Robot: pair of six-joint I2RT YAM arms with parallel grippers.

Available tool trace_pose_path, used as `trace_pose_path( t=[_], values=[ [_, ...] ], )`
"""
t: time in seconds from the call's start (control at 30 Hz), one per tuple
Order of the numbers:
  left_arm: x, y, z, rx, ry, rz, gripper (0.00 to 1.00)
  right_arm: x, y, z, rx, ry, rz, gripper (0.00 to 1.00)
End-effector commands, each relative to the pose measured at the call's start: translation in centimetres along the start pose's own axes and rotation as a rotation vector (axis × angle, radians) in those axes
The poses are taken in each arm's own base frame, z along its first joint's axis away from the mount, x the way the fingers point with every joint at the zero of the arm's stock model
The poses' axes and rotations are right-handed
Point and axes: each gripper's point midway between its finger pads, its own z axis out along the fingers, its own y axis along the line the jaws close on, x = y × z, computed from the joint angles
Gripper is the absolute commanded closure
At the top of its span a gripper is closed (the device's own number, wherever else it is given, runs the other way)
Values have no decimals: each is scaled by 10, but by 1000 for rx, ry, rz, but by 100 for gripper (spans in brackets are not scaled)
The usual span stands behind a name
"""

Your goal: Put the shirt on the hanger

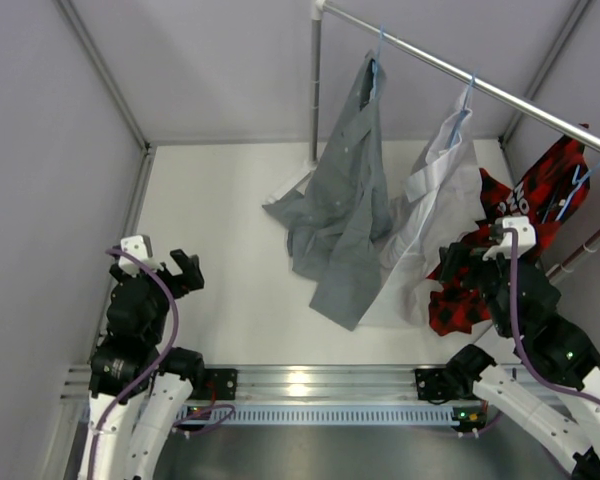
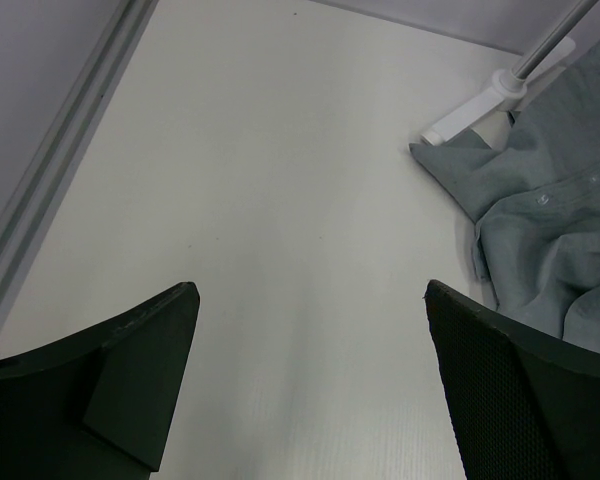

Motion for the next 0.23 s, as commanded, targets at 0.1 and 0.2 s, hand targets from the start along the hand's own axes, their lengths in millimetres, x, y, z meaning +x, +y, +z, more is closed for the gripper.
trace_pose_path(
  t=[0.1,0.2],
  values=[
    [-13,-4,1,16,-57,-13,2,-16,1,1,-1,-61,30,0],
    [-13,-3,2,12,-55,-12,2,-15,2,2,0,-52,21,0]
  ],
)
